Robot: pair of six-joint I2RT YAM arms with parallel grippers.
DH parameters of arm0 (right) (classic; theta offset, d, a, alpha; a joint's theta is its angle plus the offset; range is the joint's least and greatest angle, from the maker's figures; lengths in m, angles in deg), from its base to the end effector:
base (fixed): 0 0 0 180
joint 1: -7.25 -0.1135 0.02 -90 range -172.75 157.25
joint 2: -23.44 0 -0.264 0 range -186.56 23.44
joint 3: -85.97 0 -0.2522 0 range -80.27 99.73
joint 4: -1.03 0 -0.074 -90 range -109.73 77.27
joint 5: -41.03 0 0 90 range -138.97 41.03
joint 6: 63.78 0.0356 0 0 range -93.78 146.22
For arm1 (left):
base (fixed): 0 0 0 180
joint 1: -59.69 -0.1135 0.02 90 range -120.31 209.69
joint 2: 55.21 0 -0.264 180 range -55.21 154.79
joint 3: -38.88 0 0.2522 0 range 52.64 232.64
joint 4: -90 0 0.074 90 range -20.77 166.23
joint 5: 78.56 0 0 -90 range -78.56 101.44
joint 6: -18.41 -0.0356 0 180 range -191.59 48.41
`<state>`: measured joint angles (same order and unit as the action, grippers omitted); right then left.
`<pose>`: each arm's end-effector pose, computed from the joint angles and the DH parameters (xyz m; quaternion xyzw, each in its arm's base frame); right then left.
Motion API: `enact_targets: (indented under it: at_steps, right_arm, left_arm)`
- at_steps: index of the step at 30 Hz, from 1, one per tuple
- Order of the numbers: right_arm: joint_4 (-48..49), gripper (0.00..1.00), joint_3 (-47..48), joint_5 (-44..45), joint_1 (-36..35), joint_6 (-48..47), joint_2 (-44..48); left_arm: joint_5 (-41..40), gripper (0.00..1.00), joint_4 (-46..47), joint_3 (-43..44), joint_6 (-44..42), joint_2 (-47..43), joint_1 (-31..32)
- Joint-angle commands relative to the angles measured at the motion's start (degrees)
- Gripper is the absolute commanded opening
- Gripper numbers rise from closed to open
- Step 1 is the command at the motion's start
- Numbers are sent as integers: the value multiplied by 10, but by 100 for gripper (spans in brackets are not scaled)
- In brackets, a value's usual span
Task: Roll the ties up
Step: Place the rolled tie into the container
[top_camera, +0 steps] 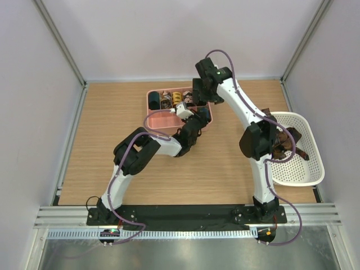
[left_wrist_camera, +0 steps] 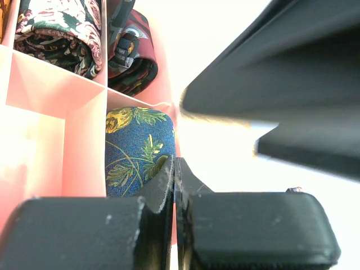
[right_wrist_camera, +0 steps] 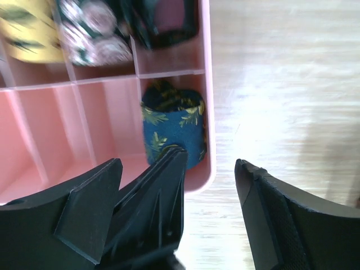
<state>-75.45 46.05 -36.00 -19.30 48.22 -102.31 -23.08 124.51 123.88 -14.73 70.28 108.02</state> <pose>0.4234 0.2027 0.2941 -0.0111 0.9647 -0.0016 0.2630 0.3261 -0.3361 0.1539 -0.2508 0.6928 -0.3738 0.5634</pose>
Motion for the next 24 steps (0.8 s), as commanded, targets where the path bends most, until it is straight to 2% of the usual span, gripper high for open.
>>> enact_targets:
  at_steps: [1,4,7,13,17,20,21,22,24]
  right_arm:
    - [-51,89,91,14,6,-16,15]
    - [-50,88,98,13,15,-18,27]
    - [-14,88,47,10,28,-19,67]
    - [86,84,-102,-3,64,-13,178]
    - [118,79,-171,-21,73,-15,223]
    - [129,74,-215,-52,73,-24,234]
    - [135,73,-224,-62,72,-27,234]
    - [143,67,-235,-73,73,-30,236]
    - [171,61,-269,-105,71,-32,237]
  left_arm:
    - [-43,0,-86,-11,-34,10,-14]
    - [-35,0,-71,-13,-61,0,-14]
    - [-20,1,-64,-14,-88,-30,-14]
    - [20,27,-59,-18,-162,-108,-14]
    - [38,38,-61,-36,-191,-170,-14]
    - [42,44,-128,-37,-205,-233,-13]
    - [36,45,-209,-30,-208,-251,-13]
    - [30,48,-249,-24,-208,-280,-14]
    - [10,51,-358,-10,-210,-310,-15]
